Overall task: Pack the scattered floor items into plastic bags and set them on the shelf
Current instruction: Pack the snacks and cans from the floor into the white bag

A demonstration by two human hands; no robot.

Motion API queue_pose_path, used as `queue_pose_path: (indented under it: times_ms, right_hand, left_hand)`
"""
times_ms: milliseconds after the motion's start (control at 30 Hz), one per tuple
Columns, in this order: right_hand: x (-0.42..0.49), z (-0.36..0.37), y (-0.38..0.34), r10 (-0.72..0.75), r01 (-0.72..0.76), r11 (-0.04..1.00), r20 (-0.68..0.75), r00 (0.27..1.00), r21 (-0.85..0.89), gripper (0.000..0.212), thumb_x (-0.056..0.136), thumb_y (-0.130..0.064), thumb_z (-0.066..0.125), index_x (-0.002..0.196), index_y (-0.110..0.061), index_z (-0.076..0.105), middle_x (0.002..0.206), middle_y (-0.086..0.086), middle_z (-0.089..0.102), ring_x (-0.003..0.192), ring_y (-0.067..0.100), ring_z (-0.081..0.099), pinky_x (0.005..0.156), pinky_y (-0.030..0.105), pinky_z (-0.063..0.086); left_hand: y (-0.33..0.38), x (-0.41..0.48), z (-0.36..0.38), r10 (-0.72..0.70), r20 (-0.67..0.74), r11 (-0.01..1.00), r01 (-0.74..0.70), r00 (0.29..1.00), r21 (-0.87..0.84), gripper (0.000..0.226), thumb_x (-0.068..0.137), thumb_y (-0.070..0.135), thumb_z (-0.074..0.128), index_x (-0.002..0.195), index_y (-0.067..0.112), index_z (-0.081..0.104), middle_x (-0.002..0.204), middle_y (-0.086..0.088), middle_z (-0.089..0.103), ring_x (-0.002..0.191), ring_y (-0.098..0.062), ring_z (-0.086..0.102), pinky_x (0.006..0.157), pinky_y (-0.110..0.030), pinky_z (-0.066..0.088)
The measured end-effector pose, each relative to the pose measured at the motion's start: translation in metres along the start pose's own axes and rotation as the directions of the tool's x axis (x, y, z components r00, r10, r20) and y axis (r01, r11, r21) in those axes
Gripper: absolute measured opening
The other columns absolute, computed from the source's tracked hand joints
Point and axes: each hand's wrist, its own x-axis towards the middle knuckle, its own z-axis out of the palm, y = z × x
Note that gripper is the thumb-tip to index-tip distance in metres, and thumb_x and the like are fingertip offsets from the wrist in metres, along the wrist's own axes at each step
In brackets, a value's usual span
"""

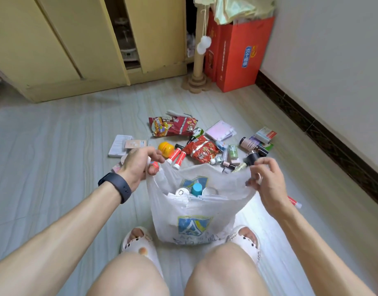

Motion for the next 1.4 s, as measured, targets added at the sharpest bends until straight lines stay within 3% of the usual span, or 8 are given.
queue_pose_path:
  times_ms: [167,300,400,567,700,900,1267,1400]
  right_hand:
    - [-0.012,-0.014,0.019,0.138,-0.077,0.878,0.096,0.986,-0.471,0.013,0.09,-0.013,0.062,0.091,-0.024,0.068,0.081,-0.002,0.065,0.062,0.008,0.057,0.057,0.03,0.041]
    - [-0.014,-0.019,0.031,0.109,0.063,0.497,0.134,0.985,-0.865,0.009,0.088,-0.032,0.06,0.095,-0.033,0.066,0.104,-0.003,0.067,0.083,0.017,0.061,0.066,0.03,0.045]
    - [-0.014,-0.015,0.035,-0.045,0.116,0.257,0.108,0.993,-0.959,0.025,0.085,-0.043,0.062,0.107,-0.031,0.061,0.129,0.004,0.052,0.11,0.029,0.055,0.076,0.035,0.044]
    - [-0.006,0.016,0.041,-0.297,0.537,-0.1,0.54,0.787,-0.837,0.035,0.073,-0.04,0.074,0.101,-0.018,0.071,0.133,0.008,0.062,0.132,0.034,0.046,0.105,0.049,0.035]
    - [-0.002,0.027,0.057,0.175,0.677,-0.176,0.654,0.736,-0.715,0.055,0.087,-0.052,0.056,0.129,-0.015,0.059,0.147,0.004,0.048,0.147,0.023,0.025,0.119,0.048,0.01]
    - [0.006,-0.015,0.105,0.41,0.586,-0.305,0.452,0.792,-0.751,0.134,0.064,-0.08,0.059,0.152,-0.024,-0.026,0.153,0.015,-0.041,0.148,0.032,-0.025,0.107,0.066,-0.025]
    - [0.018,-0.021,0.133,0.42,0.506,-0.163,0.404,0.813,-0.847,0.136,0.062,-0.08,0.064,0.149,-0.034,-0.029,0.161,0.002,-0.03,0.152,0.024,-0.014,0.115,0.065,-0.01]
    - [0.013,-0.006,0.102,0.272,0.567,-0.169,0.514,0.813,-0.806,0.101,0.068,-0.079,0.055,0.154,-0.038,0.02,0.163,-0.005,0.022,0.148,0.022,0.023,0.115,0.057,0.009]
  left_hand:
    - [-0.037,-0.011,0.003,-0.074,0.121,0.793,-0.015,0.99,0.61,0.013,0.086,0.011,0.049,0.097,0.009,0.056,0.077,-0.003,0.072,0.034,-0.019,0.049,0.039,-0.019,0.039]
    - [-0.049,-0.012,0.006,-0.01,0.073,0.288,-0.067,0.997,0.955,0.051,0.086,0.037,0.056,0.127,0.013,0.039,0.105,-0.008,0.066,0.08,-0.026,0.069,0.066,-0.032,0.052]
    - [-0.05,-0.013,0.016,0.222,0.185,-0.099,-0.167,0.957,0.981,0.079,0.085,0.049,0.056,0.148,0.023,0.017,0.143,-0.01,0.036,0.119,-0.033,0.051,0.083,-0.04,0.044]
    - [-0.057,0.002,0.053,0.206,0.743,-0.576,-0.534,0.637,0.618,0.03,0.087,0.023,0.052,0.115,0.018,0.059,0.121,-0.007,0.057,0.122,-0.031,0.045,0.108,-0.051,0.026]
    - [-0.074,0.023,0.054,-0.049,0.6,-0.491,-0.542,0.799,0.682,0.055,0.091,0.038,0.053,0.14,0.017,0.04,0.132,-0.007,0.056,0.123,-0.029,0.051,0.107,-0.044,0.028]
    - [-0.131,0.028,-0.008,-0.119,0.527,-0.417,-0.524,0.841,0.742,0.14,0.061,0.069,0.075,0.144,0.037,-0.033,0.157,-0.012,-0.028,0.148,-0.036,-0.012,0.118,-0.044,0.009]
    - [-0.176,0.038,-0.021,0.015,0.581,-0.127,-0.574,0.814,0.809,0.133,0.063,0.064,0.075,0.144,0.045,-0.029,0.159,-0.002,-0.027,0.148,-0.03,0.014,0.117,-0.039,0.02]
    - [-0.151,0.035,-0.022,0.193,0.635,-0.145,-0.619,0.748,0.772,0.094,0.076,0.068,0.057,0.152,0.034,0.013,0.15,-0.002,0.04,0.127,-0.021,0.051,0.097,-0.033,0.047]
